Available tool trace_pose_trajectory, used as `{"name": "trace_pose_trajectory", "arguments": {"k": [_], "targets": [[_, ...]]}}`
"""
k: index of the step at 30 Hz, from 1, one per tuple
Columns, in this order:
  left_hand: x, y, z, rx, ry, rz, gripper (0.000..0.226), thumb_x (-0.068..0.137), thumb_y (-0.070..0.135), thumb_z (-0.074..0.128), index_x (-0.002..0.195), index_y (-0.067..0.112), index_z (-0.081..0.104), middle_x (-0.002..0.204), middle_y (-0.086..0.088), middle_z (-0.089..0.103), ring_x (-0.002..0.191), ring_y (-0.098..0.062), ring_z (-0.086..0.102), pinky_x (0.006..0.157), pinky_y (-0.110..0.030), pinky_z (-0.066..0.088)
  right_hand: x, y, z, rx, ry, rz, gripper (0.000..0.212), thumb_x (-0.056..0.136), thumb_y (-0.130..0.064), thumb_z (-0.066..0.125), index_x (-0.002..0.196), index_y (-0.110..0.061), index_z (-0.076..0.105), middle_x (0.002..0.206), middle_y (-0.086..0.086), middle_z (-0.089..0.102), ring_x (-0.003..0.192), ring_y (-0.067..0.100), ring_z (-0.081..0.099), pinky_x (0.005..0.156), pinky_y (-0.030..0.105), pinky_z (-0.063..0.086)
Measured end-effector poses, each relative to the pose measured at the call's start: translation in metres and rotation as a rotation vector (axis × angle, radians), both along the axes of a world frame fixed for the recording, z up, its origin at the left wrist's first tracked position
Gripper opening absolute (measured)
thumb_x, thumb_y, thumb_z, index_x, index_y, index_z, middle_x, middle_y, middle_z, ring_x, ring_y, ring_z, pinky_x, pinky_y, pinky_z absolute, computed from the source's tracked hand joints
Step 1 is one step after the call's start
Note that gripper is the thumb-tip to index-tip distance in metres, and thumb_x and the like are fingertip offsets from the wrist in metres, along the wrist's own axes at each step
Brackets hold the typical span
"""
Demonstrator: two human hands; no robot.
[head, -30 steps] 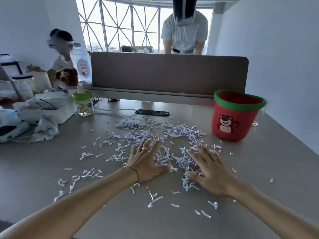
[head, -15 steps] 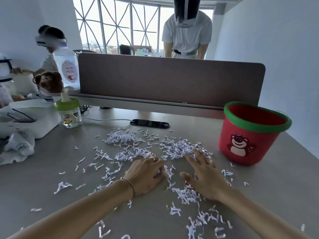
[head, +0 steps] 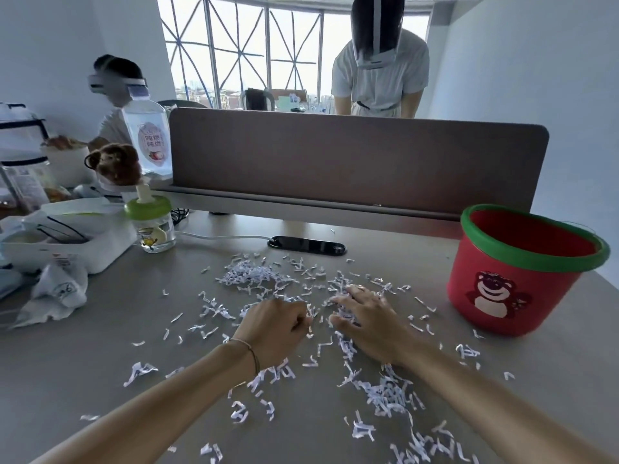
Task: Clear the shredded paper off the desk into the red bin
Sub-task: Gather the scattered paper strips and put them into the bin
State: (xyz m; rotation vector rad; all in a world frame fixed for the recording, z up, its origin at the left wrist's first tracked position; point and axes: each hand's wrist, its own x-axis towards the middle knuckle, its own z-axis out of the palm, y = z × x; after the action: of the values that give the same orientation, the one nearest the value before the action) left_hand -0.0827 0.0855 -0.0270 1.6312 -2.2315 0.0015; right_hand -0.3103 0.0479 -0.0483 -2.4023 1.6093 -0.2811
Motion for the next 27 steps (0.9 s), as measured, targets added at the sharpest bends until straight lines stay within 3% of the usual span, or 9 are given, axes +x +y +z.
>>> {"name": "trace_pose_trajectory", "arguments": {"k": [3,6,10,14,19,23,27], "targets": [[0.0,0.0,-0.002,-0.001,-0.008,0.004,0.037,0.097,0.041,0.052,0.072,0.016,0.042,0.052,0.001,0.041,0.05,-0.019,0.039,0.051,-0.032,0.027,0.002,0.015,0.001,-0.048,0.024,0.067,0.076,0.09,-0.08,0.022,0.15,-0.037,0.042,0.165,0.0,0.032,0.153,0.021,0.025,0.124,0.047,0.023],[-0.006,0.002,-0.004,0.003,0.015,-0.024,0.035,0.097,0.041,0.052,0.072,0.017,0.045,0.055,0.002,0.048,0.055,-0.022,0.048,0.052,-0.033,0.039,0.001,0.027,-0.002,-0.166,0.067,0.119,0.06,0.095,-0.068,0.037,0.142,-0.033,0.05,0.15,-0.002,0.047,0.14,0.019,0.04,0.115,0.041,0.037],[-0.016,0.002,-0.005,0.011,0.024,-0.037,0.036,0.097,0.043,0.05,0.076,0.014,0.053,0.061,0.0,0.059,0.058,-0.02,0.059,0.058,-0.034,0.053,0.0,0.031,0.001,-0.322,0.061,0.153,0.03,0.097,-0.049,0.048,0.112,-0.025,0.057,0.11,-0.004,0.058,0.104,0.017,0.053,0.085,0.037,0.051],[-0.02,0.001,-0.002,0.028,0.013,-0.033,0.037,0.099,0.043,0.048,0.077,0.014,0.056,0.065,-0.002,0.061,0.063,-0.024,0.061,0.06,-0.035,0.052,0.003,0.035,0.001,-0.414,0.13,0.257,0.02,0.097,-0.038,0.043,0.086,-0.022,0.049,0.078,-0.001,0.057,0.069,0.025,0.062,0.059,0.037,0.049],[-0.026,-0.006,0.005,0.059,-0.016,0.015,0.04,0.103,0.04,0.044,0.074,0.016,0.056,0.069,-0.005,0.055,0.064,-0.025,0.053,0.058,-0.032,0.035,0.004,0.032,0.006,-0.351,0.185,0.251,0.025,0.098,-0.033,0.042,0.077,-0.019,0.05,0.074,0.007,0.067,0.068,0.033,0.064,0.061,0.039,0.045],[-0.033,-0.013,0.015,0.067,0.024,0.016,0.038,0.102,0.038,0.045,0.07,0.019,0.05,0.07,-0.002,0.058,0.066,-0.024,0.058,0.06,-0.032,0.041,-0.004,0.024,0.026,-0.241,0.067,0.141,0.027,0.097,-0.029,0.048,0.071,-0.019,0.048,0.068,0.011,0.064,0.066,0.035,0.061,0.06,0.037,0.042],[-0.048,-0.023,0.041,0.021,0.053,-0.009,0.037,0.1,0.034,0.046,0.068,0.017,0.05,0.067,-0.004,0.058,0.065,-0.027,0.059,0.058,-0.032,0.047,-0.02,0.018,0.06,-0.243,-0.1,0.055,0.035,0.095,-0.027,0.052,0.064,-0.014,0.044,0.055,0.005,0.049,0.053,0.024,0.045,0.054,0.037,0.027]]}}
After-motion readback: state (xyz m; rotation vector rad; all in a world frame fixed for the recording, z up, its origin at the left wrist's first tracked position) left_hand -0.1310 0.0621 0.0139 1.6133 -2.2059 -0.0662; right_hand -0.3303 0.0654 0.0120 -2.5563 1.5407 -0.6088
